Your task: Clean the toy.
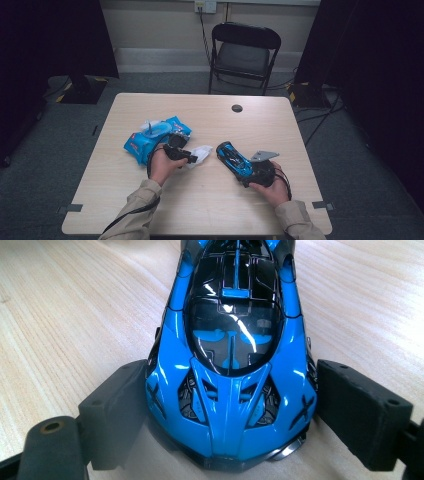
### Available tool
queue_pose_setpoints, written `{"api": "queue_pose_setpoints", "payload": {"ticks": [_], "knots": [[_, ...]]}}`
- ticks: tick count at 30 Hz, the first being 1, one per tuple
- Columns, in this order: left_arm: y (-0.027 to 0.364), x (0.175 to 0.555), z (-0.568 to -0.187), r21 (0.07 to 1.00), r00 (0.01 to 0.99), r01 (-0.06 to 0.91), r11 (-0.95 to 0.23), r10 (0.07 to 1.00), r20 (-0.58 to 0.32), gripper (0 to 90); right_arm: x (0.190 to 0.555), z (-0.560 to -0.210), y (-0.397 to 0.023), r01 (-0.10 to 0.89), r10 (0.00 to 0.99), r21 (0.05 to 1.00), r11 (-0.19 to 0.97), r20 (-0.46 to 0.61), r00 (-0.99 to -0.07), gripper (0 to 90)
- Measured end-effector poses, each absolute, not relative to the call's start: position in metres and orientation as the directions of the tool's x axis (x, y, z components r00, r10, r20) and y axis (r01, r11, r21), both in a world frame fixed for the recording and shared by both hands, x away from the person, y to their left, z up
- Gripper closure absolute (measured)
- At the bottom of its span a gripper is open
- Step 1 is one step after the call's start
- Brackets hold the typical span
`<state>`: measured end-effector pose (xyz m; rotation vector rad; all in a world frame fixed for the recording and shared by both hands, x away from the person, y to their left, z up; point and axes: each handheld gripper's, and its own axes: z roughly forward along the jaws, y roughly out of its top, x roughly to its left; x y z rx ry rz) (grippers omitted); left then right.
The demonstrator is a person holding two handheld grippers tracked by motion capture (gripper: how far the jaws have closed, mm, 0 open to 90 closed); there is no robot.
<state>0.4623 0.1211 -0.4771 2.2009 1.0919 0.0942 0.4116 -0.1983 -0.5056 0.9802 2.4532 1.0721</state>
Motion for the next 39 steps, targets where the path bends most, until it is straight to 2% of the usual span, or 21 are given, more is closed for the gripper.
{"api": "queue_pose_setpoints", "payload": {"ticks": [4,7,8,9,11,14,17,26,39], "knots": [[0.118,0.463,-0.48,0.595,0.665,0.664,-0.453,0.722,-0.191,53.9,0.412,-0.506,-0.198,0.472,0.687,0.732,0.492,0.007,-0.727,15.4],[0.116,0.462,-0.481,0.597,0.674,0.647,-0.475,0.722,-0.157,57.1,0.412,-0.506,-0.198,0.472,0.687,0.732,0.492,0.007,-0.727,15.3],[0.116,0.462,-0.481,0.601,0.686,0.629,-0.493,0.715,-0.131,60.3,0.412,-0.506,-0.198,0.471,0.687,0.732,0.492,0.006,-0.727,15.4],[0.117,0.461,-0.482,0.606,0.691,0.616,-0.503,0.715,-0.109,67.9,0.412,-0.506,-0.198,0.472,0.687,0.732,0.492,0.007,-0.727,15.3],[0.119,0.461,-0.482,0.605,0.676,0.632,-0.484,0.726,-0.126,79.6,0.412,-0.506,-0.198,0.471,0.687,0.732,0.492,0.007,-0.727,15.3],[0.117,0.462,-0.48,0.597,0.659,0.662,-0.454,0.732,-0.174,84.7,0.412,-0.506,-0.198,0.472,0.687,0.732,0.492,0.007,-0.727,15.3],[0.111,0.463,-0.472,0.623,0.66,0.667,-0.409,0.712,-0.239,85.4,0.412,-0.506,-0.198,0.472,0.687,0.732,0.492,0.007,-0.727,15.3],[0.082,0.472,-0.443,0.679,0.697,0.621,-0.391,0.672,-0.249,85.5,0.412,-0.506,-0.198,0.471,0.687,0.732,0.492,0.007,-0.727,15.3],[0.041,0.482,-0.462,0.673,0.705,0.631,-0.386,0.648,-0.289,85.5,0.412,-0.506,-0.198,0.471,0.685,0.731,0.494,0.007,-0.729,15.4]]}}
